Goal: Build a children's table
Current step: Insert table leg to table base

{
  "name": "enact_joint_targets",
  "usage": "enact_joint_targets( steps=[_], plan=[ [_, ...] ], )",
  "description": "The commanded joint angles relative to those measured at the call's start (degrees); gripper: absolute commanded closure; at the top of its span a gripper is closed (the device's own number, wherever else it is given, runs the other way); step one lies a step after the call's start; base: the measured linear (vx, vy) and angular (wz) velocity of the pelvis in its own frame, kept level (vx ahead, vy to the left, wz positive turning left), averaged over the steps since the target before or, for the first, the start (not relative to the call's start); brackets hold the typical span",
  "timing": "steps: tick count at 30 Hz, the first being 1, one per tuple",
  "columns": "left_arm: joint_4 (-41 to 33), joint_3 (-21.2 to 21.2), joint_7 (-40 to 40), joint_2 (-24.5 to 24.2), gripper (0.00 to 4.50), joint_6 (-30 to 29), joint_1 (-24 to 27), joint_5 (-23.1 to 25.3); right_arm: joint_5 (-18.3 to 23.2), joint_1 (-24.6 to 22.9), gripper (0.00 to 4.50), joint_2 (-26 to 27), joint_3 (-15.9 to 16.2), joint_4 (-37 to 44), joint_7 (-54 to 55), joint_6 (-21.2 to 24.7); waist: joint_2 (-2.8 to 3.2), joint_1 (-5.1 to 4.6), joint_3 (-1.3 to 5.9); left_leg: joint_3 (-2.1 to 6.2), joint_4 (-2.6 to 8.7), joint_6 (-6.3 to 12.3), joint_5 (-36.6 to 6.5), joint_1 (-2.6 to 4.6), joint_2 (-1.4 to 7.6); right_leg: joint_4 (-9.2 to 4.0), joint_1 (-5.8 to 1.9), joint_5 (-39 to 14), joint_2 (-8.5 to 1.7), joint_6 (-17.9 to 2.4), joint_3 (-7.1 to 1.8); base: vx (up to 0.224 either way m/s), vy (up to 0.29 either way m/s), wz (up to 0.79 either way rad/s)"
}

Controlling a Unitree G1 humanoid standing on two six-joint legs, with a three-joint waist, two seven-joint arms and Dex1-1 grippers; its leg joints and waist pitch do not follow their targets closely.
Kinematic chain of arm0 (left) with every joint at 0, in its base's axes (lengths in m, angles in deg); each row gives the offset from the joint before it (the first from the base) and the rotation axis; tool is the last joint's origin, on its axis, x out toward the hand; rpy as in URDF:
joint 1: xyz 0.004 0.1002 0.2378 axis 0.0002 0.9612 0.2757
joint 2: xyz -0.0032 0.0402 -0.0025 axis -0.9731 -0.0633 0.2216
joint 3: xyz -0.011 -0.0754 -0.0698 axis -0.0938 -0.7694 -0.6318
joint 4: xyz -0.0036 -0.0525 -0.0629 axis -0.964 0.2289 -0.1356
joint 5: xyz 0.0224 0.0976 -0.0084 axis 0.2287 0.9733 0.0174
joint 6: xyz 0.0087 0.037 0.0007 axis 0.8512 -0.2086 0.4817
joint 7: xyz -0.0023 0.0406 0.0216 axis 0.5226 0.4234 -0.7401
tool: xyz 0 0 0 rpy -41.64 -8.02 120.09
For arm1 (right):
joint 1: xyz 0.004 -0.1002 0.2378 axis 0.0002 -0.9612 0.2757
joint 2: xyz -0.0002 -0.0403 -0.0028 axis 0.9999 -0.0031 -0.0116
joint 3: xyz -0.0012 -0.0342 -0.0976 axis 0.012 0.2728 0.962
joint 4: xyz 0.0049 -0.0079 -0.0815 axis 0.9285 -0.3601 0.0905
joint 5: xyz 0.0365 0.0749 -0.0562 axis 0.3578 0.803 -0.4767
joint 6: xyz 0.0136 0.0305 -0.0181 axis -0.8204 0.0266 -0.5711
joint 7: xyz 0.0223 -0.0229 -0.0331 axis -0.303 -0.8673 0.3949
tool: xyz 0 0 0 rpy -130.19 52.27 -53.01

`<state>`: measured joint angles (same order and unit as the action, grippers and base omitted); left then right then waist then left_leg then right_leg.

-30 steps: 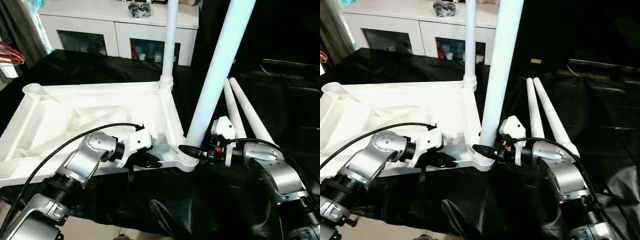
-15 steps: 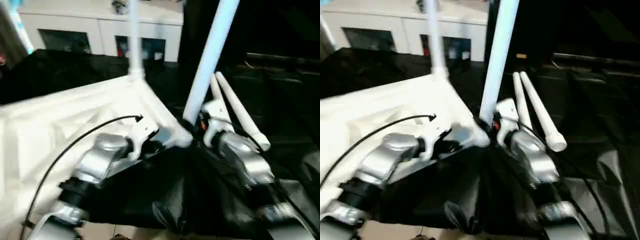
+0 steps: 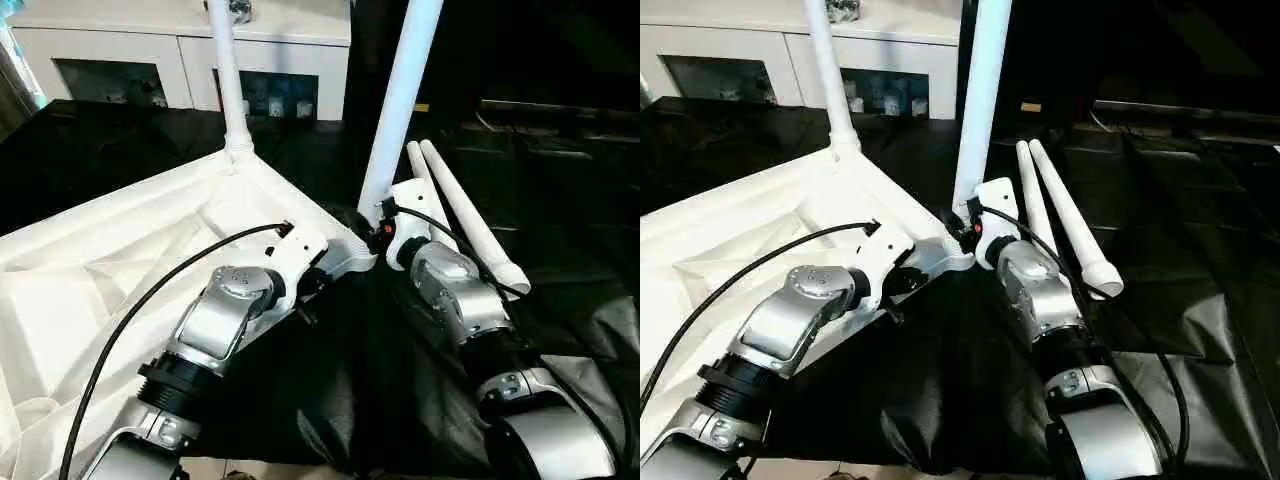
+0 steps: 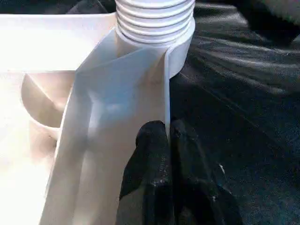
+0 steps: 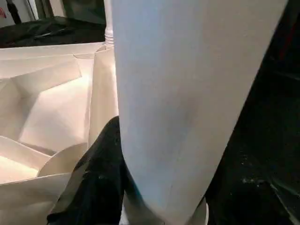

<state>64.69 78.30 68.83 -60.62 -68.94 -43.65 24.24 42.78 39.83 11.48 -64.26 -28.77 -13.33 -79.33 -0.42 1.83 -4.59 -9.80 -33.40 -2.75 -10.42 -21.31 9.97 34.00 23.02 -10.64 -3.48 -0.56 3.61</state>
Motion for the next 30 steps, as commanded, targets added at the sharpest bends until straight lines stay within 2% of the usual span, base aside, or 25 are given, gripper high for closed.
enact_joint_targets(
  steps=[1,4,5,6,8,9,13,15,16,17,18,20,21,22,24,26,27,29,30],
  plan=[
    [-3.0,1.0,0.9,0.7,4.50,1.4,-2.3,-0.7,-2.8,-3.4,2.63,0.6,2.1,-8.4,1.2,3.9,0.30,0.25,1.91,1.89,5.23,-0.88,-24.9,0.89,3.14,-6.22,-0.91,-31.0,-5.50,-8.0,-3.07,0.000,0.000,0.00],
    [-3.5,1.2,1.2,0.3,4.50,1.7,-2.3,-0.9,-2.0,-3.0,2.63,0.8,0.7,-9.0,0.6,3.1,0.32,0.19,1.93,2.01,5.39,-0.89,-25.2,0.89,3.10,-6.51,-0.94,-32.9,-5.52,-7.0,-2.94,0.000,0.000,0.00],
    [-3.5,1.4,1.6,0.2,4.50,2.1,-2.3,-1.0,-1.7,-2.9,2.07,0.8,0.4,-8.8,0.2,3.0,0.35,0.20,1.96,2.02,5.48,-0.88,-25.2,0.98,3.16,-6.58,-0.91,-32.8,-5.48,-6.9,-2.90,0.000,0.000,0.00],
    [-3.5,1.5,1.8,0.1,4.50,2.3,-2.3,-1.0,-1.5,-2.9,2.07,0.8,0.4,-8.5,-0.2,2.7,0.39,0.22,2.06,2.00,5.49,-0.89,-25.1,1.08,3.18,-6.57,-0.91,-32.3,-5.44,-6.9,-2.88,0.000,0.000,0.00],
    [-3.6,1.7,2.3,-0.2,4.50,2.9,-2.2,-1.1,-1.4,-2.7,1.87,0.8,0.2,-8.3,-0.9,2.1,0.46,0.30,2.32,1.90,5.67,-0.75,-23.6,1.02,3.36,-6.37,-1.14,-28.5,-5.39,-8.1,-2.89,0.000,0.000,0.00],
    [-3.7,1.7,2.5,-0.3,4.50,3.2,-2.1,-1.1,-1.4,-2.6,1.76,0.8,0.2,-8.3,-1.2,1.8,0.43,0.44,2.47,1.61,5.68,-0.53,-21.7,0.79,3.39,-6.16,-1.36,-24.6,-5.32,-9.1,-3.00,0.000,0.000,0.00],
    [-4.4,3.2,6.1,-2.0,4.50,6.7,-1.6,-1.7,-1.8,-2.4,1.41,0.3,0.9,-6.9,-3.7,0.3,0.56,0.71,2.80,1.15,5.47,0.51,-17.4,0.64,3.48,-5.30,-1.79,-17.5,-5.26,-11.6,-3.16,0.000,0.000,0.00],
    [-5.1,3.5,7.6,-2.6,4.50,7.6,-1.3,-2.2,-1.3,-2.6,1.21,0.1,0.7,-5.6,-5.0,0.3,0.49,1.30,3.08,0.68,5.03,1.40,-14.1,0.98,3.51,-4.92,-1.90,-13.3,-5.30,-13.2,-3.28,0.000,0.000,0.00],
    [-5.4,3.6,8.6,-3.0,4.50,8.6,-1.1,-2.6,-1.2,-2.9,1.02,-0.3,0.8,-4.2,-5.8,0.3,0.34,1.54,3.31,0.63,4.86,2.24,-11.1,0.65,3.47,-4.39,-2.34,-10.1,-5.27,-13.7,-3.22,0.055,-0.013,0.06],
    [-5.6,3.7,9.3,-3.2,4.50,9.4,-1.0,-2.8,-1.1,-3.1,1.02,-0.5,0.9,-3.3,-6.3,0.2,0.45,1.60,3.47,0.65,4.78,2.59,-9.5,0.58,3.50,-4.03,-2.51,-8.0,-5.23,-14.1,-3.16,0.059,-0.010,0.02],
    [-5.8,3.8,9.9,-3.6,4.50,9.2,-0.9,-3.1,-1.1,-3.3,0.97,-0.9,1.1,-2.3,-7.2,0.1,0.58,1.76,3.71,0.59,4.49,3.43,-6.3,0.58,3.60,-3.45,-2.61,-3.4,-5.12,-15.1,-3.04,0.059,-0.010,0.02],
    [-6.1,4.1,11.4,-4.4,4.50,10.1,-0.6,-3.5,-1.0,-4.0,0.67,-1.6,1.4,-0.2,-8.8,0.1,0.48,1.87,4.06,0.50,4.06,4.68,-2.5,0.48,3.45,-2.60,-2.90,2.6,-4.89,-16.0,-2.96,0.029,-0.002,0.01],
    [-6.1,4.2,12.1,-4.8,4.50,10.4,-0.5,-3.7,-1.0,-4.3,0.67,-2.1,1.6,0.9,-9.7,0.2,0.50,1.99,4.60,0.52,3.40,7.27,3.2,0.49,3.28,-1.60,-3.02,11.2,-4.69,-17.5,-2.79,0.000,0.000,0.00],
    [-6.3,4.3,13.2,-5.3,4.50,11.4,-0.3,-4.1,-0.9,-5.1,0.59,-3.0,2.0,3.0,-11.0,0.5,0.50,2.00,4.70,0.46,3.03,9.17,5.9,0.44,3.18,-1.23,-2.94,14.7,-4.57,-18.4,-2.71,0.000,0.000,0.00],
    [-6.6,4.6,15.6,-6.3,4.50,12.3,0.2,-4.9,-0.8,-6.3,0.59,-4.5,2.6,6.2,-13.4,1.0,0.37,2.34,4.79,0.45,2.66,11.02,7.1,0.24,3.10,-0.95,-3.04,16.4,-4.72,-18.6,-2.72,0.000,0.000,0.00],
    [-6.8,4.8,16.8,-6.7,4.50,12.9,0.4,-5.2,-0.8,-6.9,0.59,-5.3,3.0,7.8,-14.7,1.2,0.37,2.47,4.61,0.42,2.75,11.37,5.5,0.17,3.28,-1.22,-3.01,14.3,-4.91,-18.5,-2.71,0.000,0.000,0.00],
    [-7.2,5.3,20.2,-8.1,4.50,13.8,1.0,-6.4,-0.9,-8.4,0.59,-7.6,3.8,11.7,-17.8,2.0,0.48,2.69,4.33,0.42,2.95,10.64,2.3,0.20,3.38,-1.77,-2.95,9.0,-4.90,-18.0,-2.70,0.000,0.000,0.00],
    [-7.3,5.8,23.1,-9.5,4.50,14.7,1.4,-7.2,-0.6,-10.2,0.59,-10.4,4.7,15.8,-21.4,3.3,0.51,2.94,4.02,0.39,3.25,8.78,-1.1,0.32,3.57,-2.20,-2.83,3.5,-4.85,-17.1,-2.80,0.000,0.000,0.00],
    [-7.2,6.0,24.1,-10.0,4.50,15.0,1.4,-7.3,-0.3,-10.9,0.59,-11.5,4.9,17.4,-22.8,3.9,0.68,3.40,3.87,0.35,3.39,7.31,-3.7,0.68,3.72,-2.49,-2.72,-0.1,-4.84,-16.2,-2.87,0.000,0.000,0.00]
  ],
)
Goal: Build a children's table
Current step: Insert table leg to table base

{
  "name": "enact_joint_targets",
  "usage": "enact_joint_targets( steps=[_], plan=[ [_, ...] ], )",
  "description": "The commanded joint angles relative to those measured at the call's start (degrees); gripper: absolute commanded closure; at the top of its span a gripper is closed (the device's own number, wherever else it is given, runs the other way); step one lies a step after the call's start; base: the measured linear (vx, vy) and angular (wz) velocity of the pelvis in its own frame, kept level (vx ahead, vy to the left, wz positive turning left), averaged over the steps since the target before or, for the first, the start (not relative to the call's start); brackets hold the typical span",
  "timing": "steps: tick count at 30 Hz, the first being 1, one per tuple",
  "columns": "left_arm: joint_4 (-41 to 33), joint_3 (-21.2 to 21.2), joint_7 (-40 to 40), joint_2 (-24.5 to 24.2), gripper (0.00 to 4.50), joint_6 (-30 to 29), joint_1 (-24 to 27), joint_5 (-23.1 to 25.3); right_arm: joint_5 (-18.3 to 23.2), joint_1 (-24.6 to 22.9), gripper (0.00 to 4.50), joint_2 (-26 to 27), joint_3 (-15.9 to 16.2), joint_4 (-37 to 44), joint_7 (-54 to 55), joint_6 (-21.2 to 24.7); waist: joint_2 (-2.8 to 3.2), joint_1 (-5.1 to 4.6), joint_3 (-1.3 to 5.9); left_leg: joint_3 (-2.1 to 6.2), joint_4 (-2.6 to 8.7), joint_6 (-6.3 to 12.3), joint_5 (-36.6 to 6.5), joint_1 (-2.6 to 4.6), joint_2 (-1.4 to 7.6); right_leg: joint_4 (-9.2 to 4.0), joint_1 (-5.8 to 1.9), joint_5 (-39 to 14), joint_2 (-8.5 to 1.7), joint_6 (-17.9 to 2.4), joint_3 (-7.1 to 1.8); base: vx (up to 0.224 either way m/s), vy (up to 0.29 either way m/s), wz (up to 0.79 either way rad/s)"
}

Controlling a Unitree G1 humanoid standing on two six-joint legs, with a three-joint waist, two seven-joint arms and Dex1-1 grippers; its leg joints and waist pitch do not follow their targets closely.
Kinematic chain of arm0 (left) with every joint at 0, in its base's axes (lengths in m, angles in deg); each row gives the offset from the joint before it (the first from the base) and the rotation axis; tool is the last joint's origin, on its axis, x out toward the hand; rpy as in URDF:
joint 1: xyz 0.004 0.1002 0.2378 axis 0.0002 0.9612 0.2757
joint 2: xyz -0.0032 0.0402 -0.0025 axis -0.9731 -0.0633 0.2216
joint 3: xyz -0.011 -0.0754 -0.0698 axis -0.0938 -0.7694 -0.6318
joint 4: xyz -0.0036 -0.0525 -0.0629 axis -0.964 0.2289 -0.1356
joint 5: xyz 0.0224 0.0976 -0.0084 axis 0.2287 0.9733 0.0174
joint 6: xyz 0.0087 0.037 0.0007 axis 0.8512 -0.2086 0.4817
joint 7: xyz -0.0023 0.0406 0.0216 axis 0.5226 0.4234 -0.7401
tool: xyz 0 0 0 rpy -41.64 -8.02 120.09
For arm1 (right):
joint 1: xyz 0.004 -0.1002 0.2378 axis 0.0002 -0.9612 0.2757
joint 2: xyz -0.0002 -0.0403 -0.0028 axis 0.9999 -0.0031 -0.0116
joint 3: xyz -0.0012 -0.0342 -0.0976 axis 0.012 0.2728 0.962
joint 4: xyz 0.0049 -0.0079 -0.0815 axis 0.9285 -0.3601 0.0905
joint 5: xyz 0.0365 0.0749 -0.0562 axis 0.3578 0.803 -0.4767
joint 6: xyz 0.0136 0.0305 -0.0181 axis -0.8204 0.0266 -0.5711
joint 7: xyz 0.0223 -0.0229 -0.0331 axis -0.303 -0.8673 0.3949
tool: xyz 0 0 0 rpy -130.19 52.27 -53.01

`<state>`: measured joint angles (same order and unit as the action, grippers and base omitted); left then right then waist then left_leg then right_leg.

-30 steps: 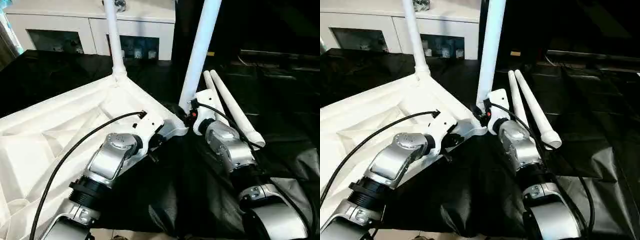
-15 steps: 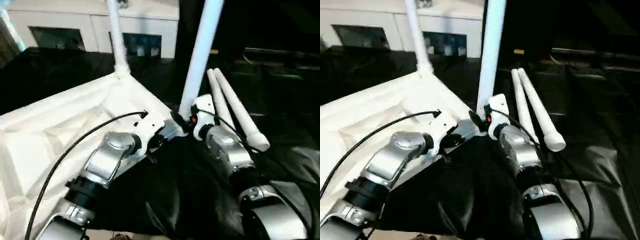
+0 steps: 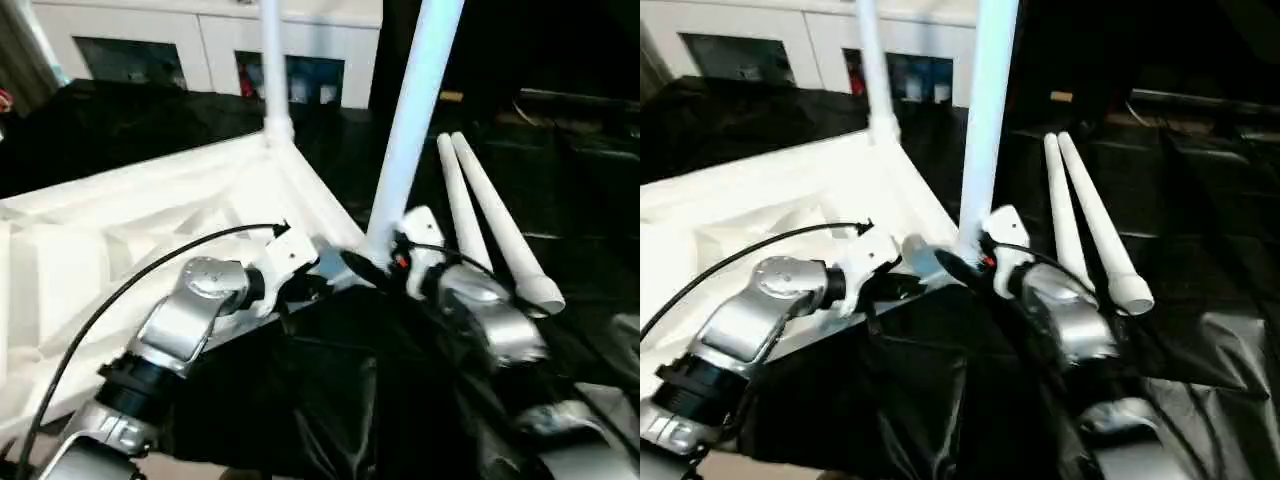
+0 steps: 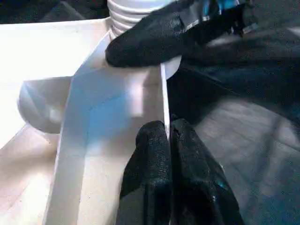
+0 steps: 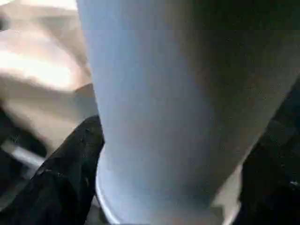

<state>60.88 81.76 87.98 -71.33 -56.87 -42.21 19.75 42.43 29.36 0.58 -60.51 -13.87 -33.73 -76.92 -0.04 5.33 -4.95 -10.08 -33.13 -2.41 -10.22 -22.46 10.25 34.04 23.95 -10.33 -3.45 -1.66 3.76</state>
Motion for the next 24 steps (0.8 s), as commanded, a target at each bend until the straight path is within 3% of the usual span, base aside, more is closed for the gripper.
enact_joint_targets(
  steps=[1,4,7,14,18,24],
  plan=[
    [-3.3,2.6,5.3,0.5,4.50,3.2,0.0,-2.8,0.2,-0.7,0.59,-1.0,1.2,3.1,-3.0,1.7,0.23,-0.21,3.98,0.55,3.38,5.54,-6.6,1.79,3.42,-2.89,-3.56,-4.0,-4.88,-14.7,-3.07,0.000,0.000,0.00],
    [-2.2,2.8,8.5,-0.8,4.50,5.7,-0.2,-3.3,1.5,-3.3,0.59,-4.9,2.0,8.5,-8.1,4.3,0.26,0.32,3.69,0.42,3.70,2.82,-10.6,2.51,3.57,-3.87,-3.17,-11.1,-4.91,-12.4,-3.35,0.000,0.000,0.00],
    [-1.9,3.0,11.1,-1.9,4.50,6.8,-0.1,-3.9,2.1,-5.2,0.59,-7.4,2.4,11.3,-11.3,5.1,0.36,0.38,3.73,0.47,3.89,1.52,-11.8,2.32,3.53,-4.09,-3.34,-14.4,-5.10,-11.3,-3.38,0.000,0.000,0.00],
    [-0.8,3.7,14.3,-3.5,4.50,8.5,-0.2,-4.0,2.4,-7.4,0.59,-9.7,2.9,14.3,-13.7,5.9,0.55,0.53,4.35,0.54,3.43,2.25,-7.9,1.80,3.34,-3.32,-3.67,-8.4,-4.96,-12.1,-3.14,0.000,0.000,0.00],
    [0.4,4.1,15.4,-4.0,4.50,9.8,-0.3,-3.5,2.5,-8.0,0.95,-9.8,3.2,15.4,-14.2,6.5,0.78,0.61,4.69,0.58,3.01,3.49,-5.3,1.51,3.31,-2.55,-3.92,-3.2,-4.86,-13.7,-2.92,0.000,0.000,0.00],
    [1.0,4.3,16.2,-4.3,4.50,10.3,-0.2,-3.1,2.5,-8.4,1.47,-9.3,3.7,15.6,-14.1,6.7,0.76,0.65,4.62,0.57,3.05,2.37,-8.3,1.72,3.40,-2.80,-3.83,-6.4,-4.93,-13.6,-2.97,0.000,0.000,0.00]
  ],
)
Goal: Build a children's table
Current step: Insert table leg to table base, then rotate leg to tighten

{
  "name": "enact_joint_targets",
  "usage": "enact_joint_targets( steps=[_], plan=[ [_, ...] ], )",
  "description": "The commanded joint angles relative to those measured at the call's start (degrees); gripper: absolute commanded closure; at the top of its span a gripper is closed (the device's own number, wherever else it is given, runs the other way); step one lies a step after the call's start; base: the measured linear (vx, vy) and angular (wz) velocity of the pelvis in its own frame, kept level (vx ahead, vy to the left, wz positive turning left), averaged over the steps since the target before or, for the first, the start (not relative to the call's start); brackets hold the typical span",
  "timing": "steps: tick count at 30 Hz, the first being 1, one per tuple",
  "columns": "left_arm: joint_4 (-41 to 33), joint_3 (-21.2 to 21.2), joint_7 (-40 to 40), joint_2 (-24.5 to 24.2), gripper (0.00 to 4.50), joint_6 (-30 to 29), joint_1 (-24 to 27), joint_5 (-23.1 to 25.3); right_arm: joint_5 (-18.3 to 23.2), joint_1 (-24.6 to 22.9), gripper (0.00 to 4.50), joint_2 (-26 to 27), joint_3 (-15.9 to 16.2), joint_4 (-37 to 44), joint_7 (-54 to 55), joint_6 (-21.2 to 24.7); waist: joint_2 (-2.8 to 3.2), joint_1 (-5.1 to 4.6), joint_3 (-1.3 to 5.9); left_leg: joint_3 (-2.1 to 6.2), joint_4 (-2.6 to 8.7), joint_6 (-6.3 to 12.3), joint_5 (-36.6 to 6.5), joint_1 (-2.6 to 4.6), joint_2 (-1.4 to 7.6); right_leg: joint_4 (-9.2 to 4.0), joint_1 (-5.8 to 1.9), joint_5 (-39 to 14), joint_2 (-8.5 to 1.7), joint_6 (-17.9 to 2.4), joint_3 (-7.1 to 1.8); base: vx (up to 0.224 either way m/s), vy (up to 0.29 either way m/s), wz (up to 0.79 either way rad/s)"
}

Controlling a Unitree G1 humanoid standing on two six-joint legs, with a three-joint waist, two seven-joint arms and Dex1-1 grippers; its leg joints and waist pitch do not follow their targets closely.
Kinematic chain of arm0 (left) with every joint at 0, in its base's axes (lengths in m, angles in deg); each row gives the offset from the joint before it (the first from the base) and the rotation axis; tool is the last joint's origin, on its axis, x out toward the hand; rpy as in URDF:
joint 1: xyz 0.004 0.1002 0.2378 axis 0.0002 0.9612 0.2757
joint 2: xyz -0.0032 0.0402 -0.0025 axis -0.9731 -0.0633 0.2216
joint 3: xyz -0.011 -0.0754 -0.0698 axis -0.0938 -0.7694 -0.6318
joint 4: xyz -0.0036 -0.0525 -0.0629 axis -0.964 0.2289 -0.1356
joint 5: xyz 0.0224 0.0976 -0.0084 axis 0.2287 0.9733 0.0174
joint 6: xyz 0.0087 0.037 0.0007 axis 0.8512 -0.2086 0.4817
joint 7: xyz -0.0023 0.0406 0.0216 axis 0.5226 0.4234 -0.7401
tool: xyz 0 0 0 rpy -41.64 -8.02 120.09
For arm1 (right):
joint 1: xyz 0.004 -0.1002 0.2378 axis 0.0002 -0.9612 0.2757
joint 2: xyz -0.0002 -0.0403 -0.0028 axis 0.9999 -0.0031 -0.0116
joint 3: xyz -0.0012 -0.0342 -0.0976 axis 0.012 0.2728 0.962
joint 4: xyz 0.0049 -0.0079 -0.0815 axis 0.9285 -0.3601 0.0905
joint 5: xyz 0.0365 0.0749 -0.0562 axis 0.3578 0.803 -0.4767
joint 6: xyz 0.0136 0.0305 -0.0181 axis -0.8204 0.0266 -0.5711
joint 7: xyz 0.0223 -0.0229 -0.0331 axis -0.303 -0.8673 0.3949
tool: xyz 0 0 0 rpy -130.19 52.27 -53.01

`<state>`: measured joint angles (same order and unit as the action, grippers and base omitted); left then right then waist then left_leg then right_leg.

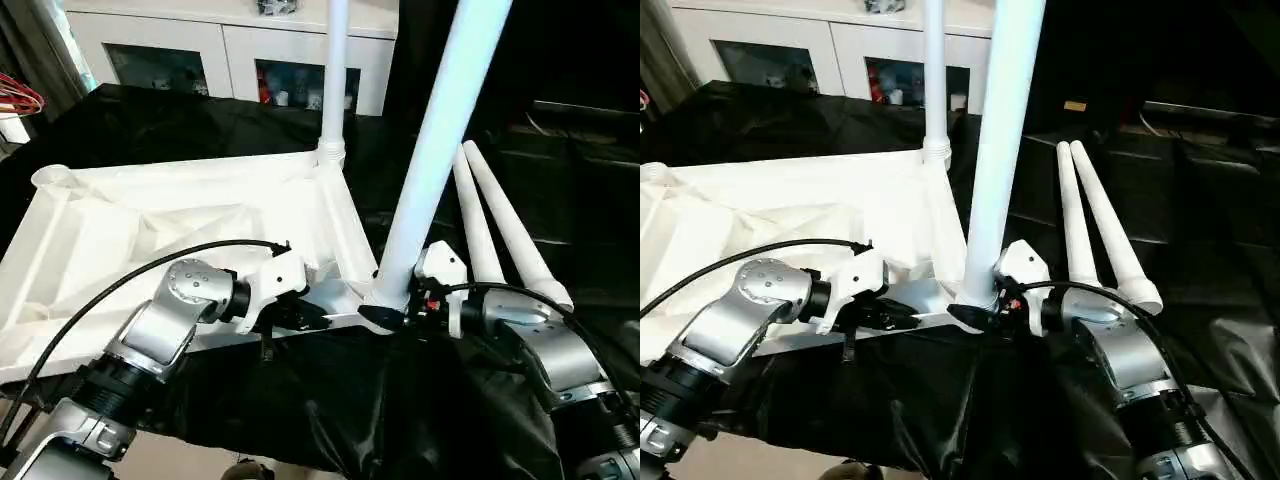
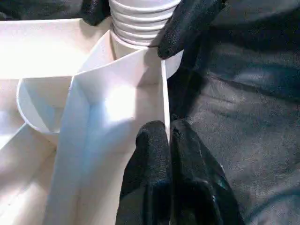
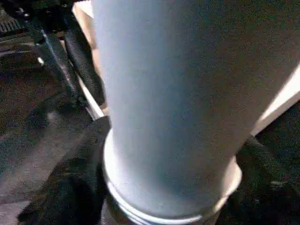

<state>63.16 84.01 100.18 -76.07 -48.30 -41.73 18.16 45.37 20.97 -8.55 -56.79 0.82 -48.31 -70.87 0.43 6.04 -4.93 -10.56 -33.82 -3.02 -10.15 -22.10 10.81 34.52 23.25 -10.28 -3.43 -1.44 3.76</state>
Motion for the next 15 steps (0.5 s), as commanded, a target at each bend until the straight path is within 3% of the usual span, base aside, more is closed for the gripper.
enact_joint_targets(
  steps=[1,7,11,15],
  plan=[
    [-1.2,2.0,4.0,0.4,4.50,1.7,-0.7,-1.5,-0.4,0.0,1.59,-0.2,0.0,0.9,0.5,0.6,0.31,-0.03,4.56,1.04,3.75,2.87,-8.6,1.40,2.86,-3.31,-3.08,-6.9,-5.01,-13.8,-3.00,0.000,0.000,0.00],
    [0.3,1.2,-0.1,1.7,4.50,0.0,-1.0,-0.4,0.8,-0.3,1.73,3.9,-1.1,0.1,4.7,3.1,0.17,-0.08,4.33,1.05,3.82,1.62,-10.5,1.43,2.70,-3.79,-2.90,-12.0,-5.07,-12.4,-3.09,0.000,0.000,0.00],
    [1.1,-0.4,-6.5,5.4,4.50,-2.8,-1.6,0.1,0.6,1.3,1.74,11.1,-3.5,-5.3,14.9,3.6,0.25,-0.40,4.27,1.21,3.97,-0.04,-12.5,1.53,2.60,-4.20,-2.68,-16.9,-5.23,-11.4,-3.02,0.000,0.000,0.00],
    [1.9,-1.9,-18.2,11.9,4.50,-7.0,-2.1,2.5,-0.5,5.8,1.74,19.6,-6.6,-15.9,29.1,1.9,0.32,-1.60,4.15,1.66,4.33,-1.61,-14.2,1.17,2.40,-4.51,-3.05,-19.7,-5.21,-10.0,-2.74,0.000,0.000,0.00]
  ],
)
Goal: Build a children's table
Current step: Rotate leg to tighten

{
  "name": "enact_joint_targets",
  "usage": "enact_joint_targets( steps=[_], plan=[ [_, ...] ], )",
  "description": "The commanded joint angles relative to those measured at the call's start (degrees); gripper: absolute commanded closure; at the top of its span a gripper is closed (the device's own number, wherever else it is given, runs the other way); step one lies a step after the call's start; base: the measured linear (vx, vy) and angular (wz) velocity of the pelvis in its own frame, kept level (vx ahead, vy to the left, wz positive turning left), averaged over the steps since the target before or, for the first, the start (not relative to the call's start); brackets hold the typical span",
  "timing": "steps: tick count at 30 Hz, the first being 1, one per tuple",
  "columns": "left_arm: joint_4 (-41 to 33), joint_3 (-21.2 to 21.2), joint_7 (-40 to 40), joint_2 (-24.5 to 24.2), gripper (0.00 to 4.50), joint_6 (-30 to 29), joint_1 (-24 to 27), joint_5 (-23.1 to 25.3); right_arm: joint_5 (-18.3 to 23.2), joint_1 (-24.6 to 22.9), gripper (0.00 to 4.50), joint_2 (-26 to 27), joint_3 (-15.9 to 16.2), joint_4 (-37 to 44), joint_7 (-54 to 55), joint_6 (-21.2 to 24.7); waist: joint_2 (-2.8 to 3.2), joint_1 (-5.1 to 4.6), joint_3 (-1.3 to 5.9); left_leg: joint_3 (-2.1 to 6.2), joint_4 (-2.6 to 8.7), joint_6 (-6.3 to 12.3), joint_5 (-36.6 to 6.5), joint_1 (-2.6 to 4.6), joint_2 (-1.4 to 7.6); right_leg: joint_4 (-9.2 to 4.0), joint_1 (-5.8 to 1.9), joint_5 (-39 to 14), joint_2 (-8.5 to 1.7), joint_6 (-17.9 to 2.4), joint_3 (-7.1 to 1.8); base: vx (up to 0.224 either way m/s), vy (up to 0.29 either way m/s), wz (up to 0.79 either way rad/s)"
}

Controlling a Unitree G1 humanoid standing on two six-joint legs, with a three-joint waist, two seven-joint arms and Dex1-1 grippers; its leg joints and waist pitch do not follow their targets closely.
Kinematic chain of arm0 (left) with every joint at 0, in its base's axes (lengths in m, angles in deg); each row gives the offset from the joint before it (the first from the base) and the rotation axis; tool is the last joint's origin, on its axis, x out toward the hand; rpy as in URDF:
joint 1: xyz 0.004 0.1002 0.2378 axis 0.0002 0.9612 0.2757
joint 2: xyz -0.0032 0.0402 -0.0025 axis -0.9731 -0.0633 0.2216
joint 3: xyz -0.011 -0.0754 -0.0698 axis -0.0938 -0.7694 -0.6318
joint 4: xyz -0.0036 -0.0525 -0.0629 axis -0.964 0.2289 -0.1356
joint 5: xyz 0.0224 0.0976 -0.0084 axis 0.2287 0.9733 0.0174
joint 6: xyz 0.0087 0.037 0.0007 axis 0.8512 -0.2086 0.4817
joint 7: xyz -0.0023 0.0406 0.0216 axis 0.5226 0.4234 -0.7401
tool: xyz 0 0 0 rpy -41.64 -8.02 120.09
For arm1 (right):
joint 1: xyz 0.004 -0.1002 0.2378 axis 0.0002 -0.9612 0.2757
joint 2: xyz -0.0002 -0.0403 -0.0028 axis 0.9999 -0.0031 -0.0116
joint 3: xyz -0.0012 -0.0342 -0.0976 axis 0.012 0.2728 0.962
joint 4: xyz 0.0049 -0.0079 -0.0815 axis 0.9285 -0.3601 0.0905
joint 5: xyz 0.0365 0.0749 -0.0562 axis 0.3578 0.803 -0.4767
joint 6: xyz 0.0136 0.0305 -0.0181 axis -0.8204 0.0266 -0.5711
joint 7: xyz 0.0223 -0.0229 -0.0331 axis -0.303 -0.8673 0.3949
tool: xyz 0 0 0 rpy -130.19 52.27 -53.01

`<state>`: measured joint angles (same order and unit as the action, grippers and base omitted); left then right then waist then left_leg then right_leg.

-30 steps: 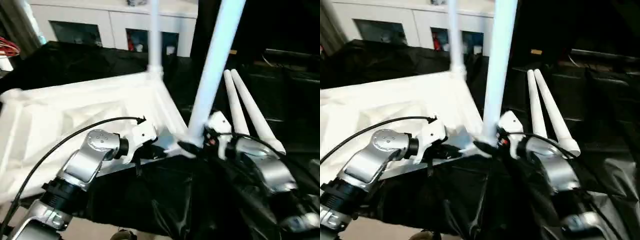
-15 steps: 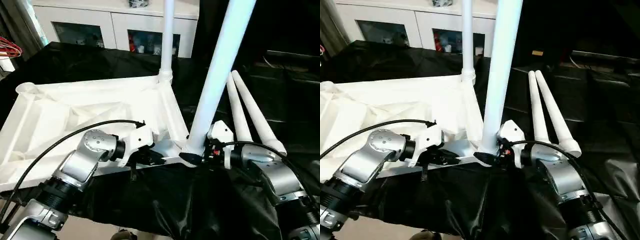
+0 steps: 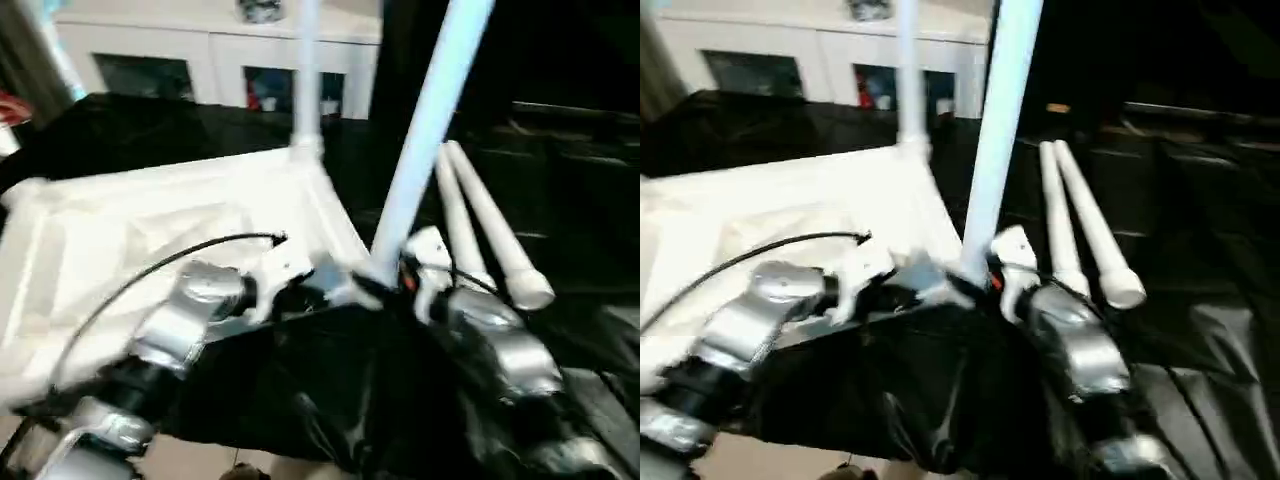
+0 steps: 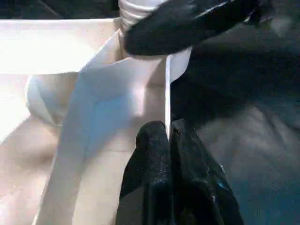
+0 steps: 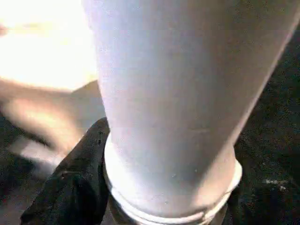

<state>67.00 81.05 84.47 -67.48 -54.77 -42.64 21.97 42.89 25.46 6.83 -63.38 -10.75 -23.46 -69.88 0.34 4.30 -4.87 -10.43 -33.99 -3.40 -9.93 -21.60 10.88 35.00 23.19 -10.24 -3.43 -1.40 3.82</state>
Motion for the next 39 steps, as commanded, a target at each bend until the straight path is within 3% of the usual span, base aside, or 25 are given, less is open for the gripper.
enact_joint_targets(
  steps=[1,2,3,8,9,11,12,13,17,21,25,34,35,39],
  plan=[
    [-1.9,1.0,-2.5,3.4,4.50,-0.5,-1.2,-1.3,2.0,1.4,1.74,4.2,0.0,-4.4,4.3,0.9,0.53,0.23,4.21,1.54,4.44,-1.28,-14.3,0.76,2.39,-4.92,-2.97,-19.4,-5.25,-9.9,-2.86,0.000,0.000,0.00],
    [-2.0,0.4,-6.3,6.5,4.50,-1.5,-1.0,-1.2,0.5,4.0,1.74,7.0,-0.1,-9.1,9.1,-1.0,0.16,-0.08,4.05,1.44,4.46,-1.02,-14.8,0.64,2.23,-5.11,-2.91,-19.4,-5.13,-9.8,-2.89,0.000,0.000,0.00],
    [-2.1,0.7,-7.0,7.3,4.50,-0.7,-0.7,-1.1,-0.1,4.9,1.74,7.7,0.2,-10.4,10.0,-1.5,0.24,-0.47,4.02,1.42,4.42,-1.22,-14.8,0.65,2.16,-5.07,-2.78,-19.6,-5.16,-10.2,-2.91,0.000,0.000,0.00],
    [-2.9,3.4,-6.7,8.4,4.50,1.6,1.0,0.7,-0.1,7.6,1.74,9.9,-1.6,-13.4,9.0,-3.5,0.25,-0.45,4.29,1.32,4.24,0.31,-13.1,0.84,2.17,-5.02,-2.87,-17.2,-4.96,-10.0,-2.97,0.000,0.000,0.00],
    [-2.9,3.4,-6.7,8.4,4.50,1.6,1.0,0.7,-0.1,7.6,1.39,9.9,-1.6,-13.4,9.0,-3.5,0.27,-0.46,4.33,1.28,4.21,0.43,-13.0,0.85,2.19,-4.94,-2.85,-16.4,-4.95,-10.3,-2.99,0.000,0.000,0.00],
    [-2.9,3.7,-6.6,7.9,4.50,2.3,1.2,1.0,0.3,8.1,1.18,9.7,-1.9,-14.0,8.2,-4.2,0.37,-0.50,4.32,1.30,4.27,0.67,-12.9,0.81,2.25,-4.76,-2.94,-14.7,-4.89,-10.8,-2.93,0.000,0.000,0.00],
    [-3.0,3.9,-5.3,6.8,4.50,3.2,1.3,0.8,1.4,7.8,0.98,9.3,-2.2,-13.2,6.3,-4.3,-0.22,-0.51,4.36,1.33,4.29,1.04,-12.7,0.77,2.24,-4.62,-3.13,-15.0,-4.99,-10.8,-2.89,0.000,0.000,0.00],
    [-3.1,3.9,-4.6,6.4,4.50,3.7,1.5,0.7,1.2,7.8,0.93,9.0,-2.2,-13.1,5.7,-4.8,-0.02,-0.52,4.33,1.30,4.31,1.17,-12.9,0.78,2.28,-4.69,-3.07,-15.3,-5.02,-10.8,-2.93,0.000,0.000,0.00],
    [-3.9,4.0,-0.9,4.4,4.50,5.7,2.1,-0.2,-1.1,6.7,0.59,6.2,-0.2,-11.4,2.3,-6.5,0.11,-0.34,4.44,1.13,4.16,1.63,-11.9,0.77,2.25,-4.57,-2.97,-13.8,-4.94,-11.4,-3.00,0.000,0.000,0.00],
    [-5.2,4.2,4.0,2.1,4.50,6.7,2.8,-1.5,-2.6,3.5,0.59,1.2,3.1,-5.9,-5.6,-8.2,0.19,0.03,4.47,1.13,4.13,1.83,-11.5,0.84,2.40,-4.41,-3.08,-12.7,-4.88,-11.2,-3.01,0.000,0.000,0.00],
    [-5.3,3.7,7.8,0.4,4.50,6.5,2.7,-3.2,-0.8,-0.3,0.59,-4.3,5.1,1.0,-15.2,-7.6,0.21,1.02,4.40,0.94,4.07,2.69,-11.6,1.14,2.51,-4.39,-2.88,-11.9,-4.77,-11.5,-3.13,0.000,0.000,0.00],
    [-3.2,3.7,20.0,-4.8,4.50,7.8,1.9,-6.5,1.4,-4.7,0.59,-13.6,7.0,9.2,-28.0,-6.4,0.03,1.54,4.06,1.05,4.24,2.96,-13.2,1.12,2.53,-4.98,-2.74,-17.3,-4.93,-10.5,-3.11,0.000,0.000,0.00],
    [-2.8,3.8,20.9,-5.3,4.50,8.0,1.7,-6.6,1.3,-5.0,0.84,-14.2,7.2,9.7,-28.8,-6.4,0.05,1.56,3.96,1.05,4.30,2.92,-13.5,1.14,2.53,-5.13,-2.65,-18.2,-4.91,-10.3,-3.10,0.000,0.000,0.00],
    [-1.4,3.9,23.2,-7.1,4.50,8.7,1.1,-6.3,1.5,-5.5,1.11,-15.3,7.7,10.6,-30.9,-5.8,0.08,1.79,3.98,1.11,4.34,2.41,-14.0,1.22,2.61,-5.10,-2.55,-19.2,-4.95,-10.1,-3.11,0.000,0.000,0.00]
  ],
)
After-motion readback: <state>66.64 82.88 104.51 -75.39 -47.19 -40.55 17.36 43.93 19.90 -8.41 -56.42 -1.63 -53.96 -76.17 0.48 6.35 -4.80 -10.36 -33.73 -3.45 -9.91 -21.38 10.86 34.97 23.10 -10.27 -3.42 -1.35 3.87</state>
